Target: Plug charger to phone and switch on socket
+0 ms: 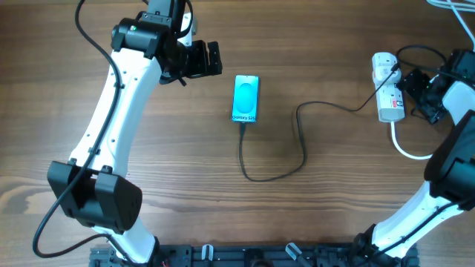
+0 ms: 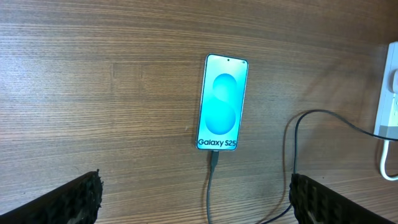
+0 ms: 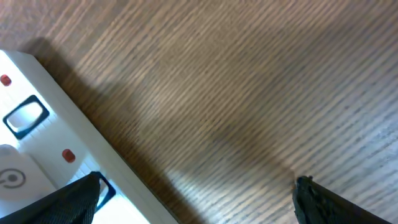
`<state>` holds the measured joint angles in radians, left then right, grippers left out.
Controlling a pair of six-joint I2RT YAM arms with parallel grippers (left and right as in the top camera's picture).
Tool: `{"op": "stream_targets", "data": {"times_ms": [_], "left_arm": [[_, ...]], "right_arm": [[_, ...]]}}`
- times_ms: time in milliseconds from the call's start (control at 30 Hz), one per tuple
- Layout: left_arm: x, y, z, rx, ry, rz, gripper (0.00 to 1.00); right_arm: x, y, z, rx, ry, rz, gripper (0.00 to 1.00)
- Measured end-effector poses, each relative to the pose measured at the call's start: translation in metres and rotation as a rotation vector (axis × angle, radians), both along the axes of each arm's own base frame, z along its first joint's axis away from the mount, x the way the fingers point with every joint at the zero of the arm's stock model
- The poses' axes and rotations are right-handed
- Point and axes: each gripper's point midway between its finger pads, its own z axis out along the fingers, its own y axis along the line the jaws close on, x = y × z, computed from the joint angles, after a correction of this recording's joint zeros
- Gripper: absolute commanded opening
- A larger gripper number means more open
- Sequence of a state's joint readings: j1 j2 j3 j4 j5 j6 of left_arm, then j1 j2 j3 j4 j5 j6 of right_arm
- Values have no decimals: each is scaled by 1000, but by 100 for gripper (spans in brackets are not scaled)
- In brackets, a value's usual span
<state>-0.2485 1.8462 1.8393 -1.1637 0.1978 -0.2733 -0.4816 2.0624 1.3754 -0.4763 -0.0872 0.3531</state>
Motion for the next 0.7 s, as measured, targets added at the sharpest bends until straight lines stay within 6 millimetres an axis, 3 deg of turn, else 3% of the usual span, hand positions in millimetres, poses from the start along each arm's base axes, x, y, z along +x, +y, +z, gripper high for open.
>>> {"op": "stream_targets", "data": {"times_ms": [700], "left_arm": [[0, 0, 0, 0, 0, 0, 100]], "right_arm": [[4, 7, 1, 41, -24, 19, 100]]}}
